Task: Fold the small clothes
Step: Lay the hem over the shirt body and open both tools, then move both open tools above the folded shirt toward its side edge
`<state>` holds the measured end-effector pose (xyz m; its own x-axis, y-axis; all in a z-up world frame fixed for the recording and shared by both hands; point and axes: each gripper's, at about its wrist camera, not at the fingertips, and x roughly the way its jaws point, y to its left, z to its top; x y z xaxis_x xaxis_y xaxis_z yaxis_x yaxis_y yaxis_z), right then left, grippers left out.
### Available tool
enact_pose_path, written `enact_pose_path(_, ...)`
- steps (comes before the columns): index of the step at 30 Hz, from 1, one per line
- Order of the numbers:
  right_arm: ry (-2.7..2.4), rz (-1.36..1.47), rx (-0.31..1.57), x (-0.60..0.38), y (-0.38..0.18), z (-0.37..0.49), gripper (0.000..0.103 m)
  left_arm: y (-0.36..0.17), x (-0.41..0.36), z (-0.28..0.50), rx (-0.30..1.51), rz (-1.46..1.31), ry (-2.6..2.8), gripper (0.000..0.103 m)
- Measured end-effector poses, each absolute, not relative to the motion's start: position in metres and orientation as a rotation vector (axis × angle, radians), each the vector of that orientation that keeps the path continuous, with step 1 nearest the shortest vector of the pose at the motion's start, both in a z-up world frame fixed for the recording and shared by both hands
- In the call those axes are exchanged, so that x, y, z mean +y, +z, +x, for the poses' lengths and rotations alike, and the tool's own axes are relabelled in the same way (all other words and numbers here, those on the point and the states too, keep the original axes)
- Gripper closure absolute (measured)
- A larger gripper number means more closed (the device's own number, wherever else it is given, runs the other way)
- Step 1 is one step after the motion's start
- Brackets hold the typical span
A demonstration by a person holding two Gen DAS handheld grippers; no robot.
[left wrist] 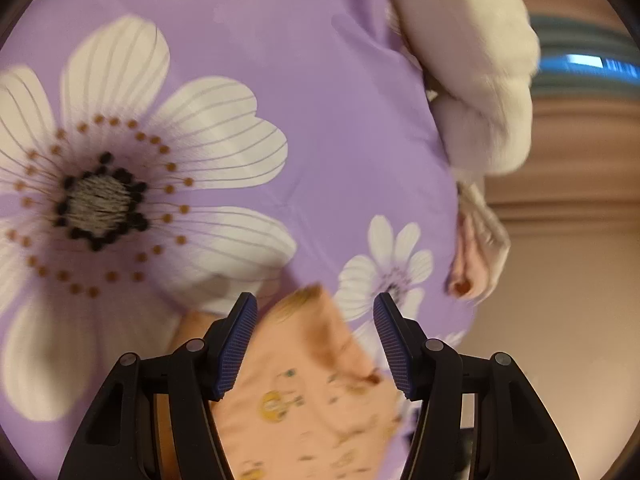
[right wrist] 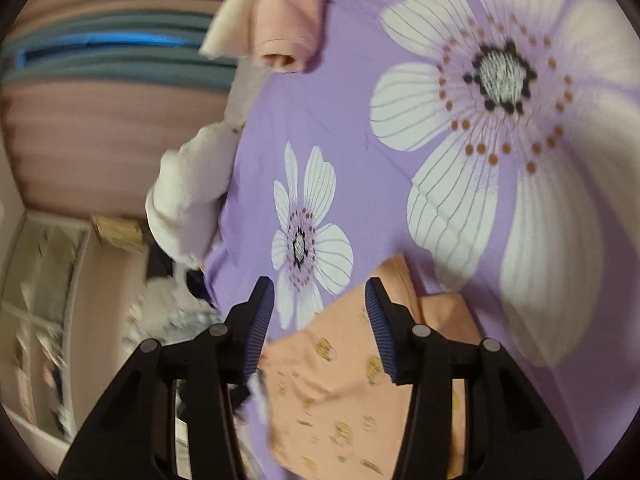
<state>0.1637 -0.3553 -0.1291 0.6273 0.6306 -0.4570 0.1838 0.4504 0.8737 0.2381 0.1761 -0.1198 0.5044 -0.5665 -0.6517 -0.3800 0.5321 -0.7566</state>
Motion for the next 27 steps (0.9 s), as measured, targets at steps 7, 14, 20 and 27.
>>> enact_pose_path(7, 0.333, 0.694, 0.865, -0.326, -0.101, 0.116, 0.064, -0.084, 0.128, 0.193, 1.071, -0.543, -0.209, 0.044)
enact_pose_path(14, 0.393, 0.369, 0.861, -0.274, -0.098, 0.062, 0.085, -0.078, 0.073, 0.136, 1.014, -0.223, -0.322, 0.047)
enact_pose_path(20, 0.381, 0.156, 0.934, -0.246, -0.118, 0.033, 0.086, -0.104, 0.066, 0.106, 1.059, -0.151, -0.313, 0.047)
enact_pose_path(27, 0.293, 0.077, 1.041, -0.256, -0.154, 0.005, 0.089, -0.124, 0.082, 0.072, 1.113, -0.168, -0.320, 0.048)
